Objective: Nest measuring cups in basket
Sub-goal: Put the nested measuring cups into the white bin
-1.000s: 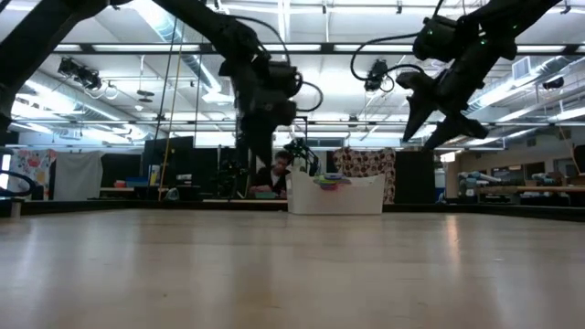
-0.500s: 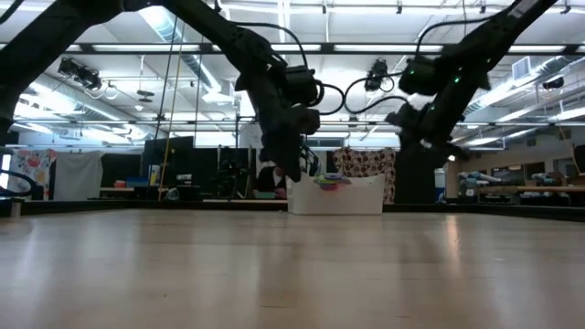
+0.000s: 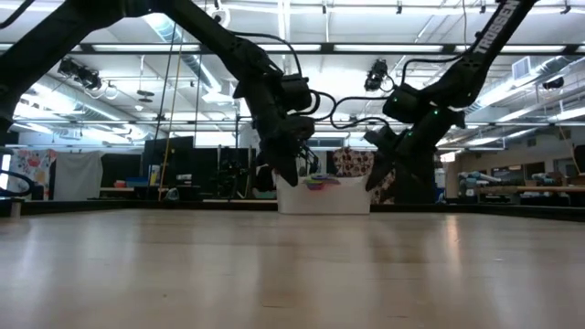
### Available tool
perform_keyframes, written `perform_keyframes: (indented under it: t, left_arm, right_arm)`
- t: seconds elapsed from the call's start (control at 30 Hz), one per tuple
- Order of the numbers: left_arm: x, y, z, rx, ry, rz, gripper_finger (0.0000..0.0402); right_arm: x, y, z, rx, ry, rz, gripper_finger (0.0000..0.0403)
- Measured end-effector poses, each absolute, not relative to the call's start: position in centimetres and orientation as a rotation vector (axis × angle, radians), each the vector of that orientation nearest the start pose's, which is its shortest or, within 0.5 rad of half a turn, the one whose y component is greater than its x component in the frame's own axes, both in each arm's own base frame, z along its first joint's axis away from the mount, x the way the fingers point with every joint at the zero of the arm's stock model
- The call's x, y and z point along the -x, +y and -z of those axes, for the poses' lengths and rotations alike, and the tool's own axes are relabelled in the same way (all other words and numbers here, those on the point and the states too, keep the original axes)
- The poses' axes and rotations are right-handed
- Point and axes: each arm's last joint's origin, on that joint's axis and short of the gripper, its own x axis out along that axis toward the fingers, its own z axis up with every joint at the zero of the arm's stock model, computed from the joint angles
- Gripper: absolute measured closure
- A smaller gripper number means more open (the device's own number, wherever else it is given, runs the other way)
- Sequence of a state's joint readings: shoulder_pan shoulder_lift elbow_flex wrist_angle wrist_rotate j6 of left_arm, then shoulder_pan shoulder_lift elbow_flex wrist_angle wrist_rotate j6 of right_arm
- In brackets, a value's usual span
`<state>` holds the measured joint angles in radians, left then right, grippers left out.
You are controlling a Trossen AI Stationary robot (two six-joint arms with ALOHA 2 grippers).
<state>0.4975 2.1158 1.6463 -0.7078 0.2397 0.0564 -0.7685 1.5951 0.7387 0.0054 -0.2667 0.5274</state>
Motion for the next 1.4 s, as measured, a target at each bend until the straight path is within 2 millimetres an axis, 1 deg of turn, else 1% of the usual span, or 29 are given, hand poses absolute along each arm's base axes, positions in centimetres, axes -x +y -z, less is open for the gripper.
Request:
perform_keyframes:
  t: [0.13, 0.3, 0.43, 0.53, 0.6, 0.7, 0.77, 0.87, 0.97, 1.1, 1.23, 1.4]
  left_arm:
    - [-38.4, 21.4, -18.3, 0.384, 1.102, -0.220, 0.0393]
    - [-37.6, 22.6, -18.3, 0.390, 1.112, -0.264, 0.0393]
    - [-37.1, 23.1, -18.2, 0.406, 1.124, -0.276, 0.0393]
    - [-36.5, 23.1, -18.4, 0.424, 1.164, -0.281, 0.0393]
    - [-35.7, 22.7, -18.5, 0.446, 1.241, -0.288, 0.0393]
    - [-34.6, 21.6, -19.2, 0.481, 1.352, -0.271, 0.0393]
    - [-34.4, 20.5, -19.8, 0.488, 1.388, -0.220, 0.0393]
    - [-35.0, 18.6, -20.4, 0.483, 1.385, -0.129, 0.0393]
    - [-36.3, 17.1, -20.8, 0.427, 1.327, -0.063, 0.0393]
    - [-38.0, 15.8, -19.5, 0.356, 1.308, -0.013, 0.0393]
    - [-38.8, 15.2, -18.0, 0.347, 1.329, 0.004, 0.0393]
    - [-38.9, 15.4, -18.0, 0.333, 1.318, -0.013, 0.0393]
  right_arm:
    - [-22.4, -20.1, -14.6, -0.939, 0.583, 0.610, 0.0194]
    - [-23.1, -20.1, -14.8, -0.920, 0.532, 0.567, 0.0194]
    - [-23.4, -20.0, -15.0, -0.930, 0.506, 0.536, 0.0194]
    - [-23.5, -19.9, -15.1, -0.945, 0.508, 0.493, 0.0194]
    - [-23.5, -19.8, -15.1, -0.957, 0.512, 0.452, 0.0194]
    - [-23.8, -19.5, -15.2, -0.941, 0.519, 0.393, 0.0194]
    - [-24.0, -19.3, -15.2, -0.926, 0.524, 0.374, 0.0194]
    - [-24.2, -19.0, -15.2, -0.920, 0.530, 0.367, 0.0194]
    - [-24.3, -19.0, -15.3, -0.913, 0.524, 0.363, 0.0194]
    - [-24.3, -19.0, -15.4, -0.907, 0.516, 0.363, 0.0194]
    - [-24.4, -19.1, -15.4, -0.903, 0.510, 0.361, 0.0194]
    - [-24.5, -18.8, -15.6, -0.881, 0.510, 0.340, 0.0194]
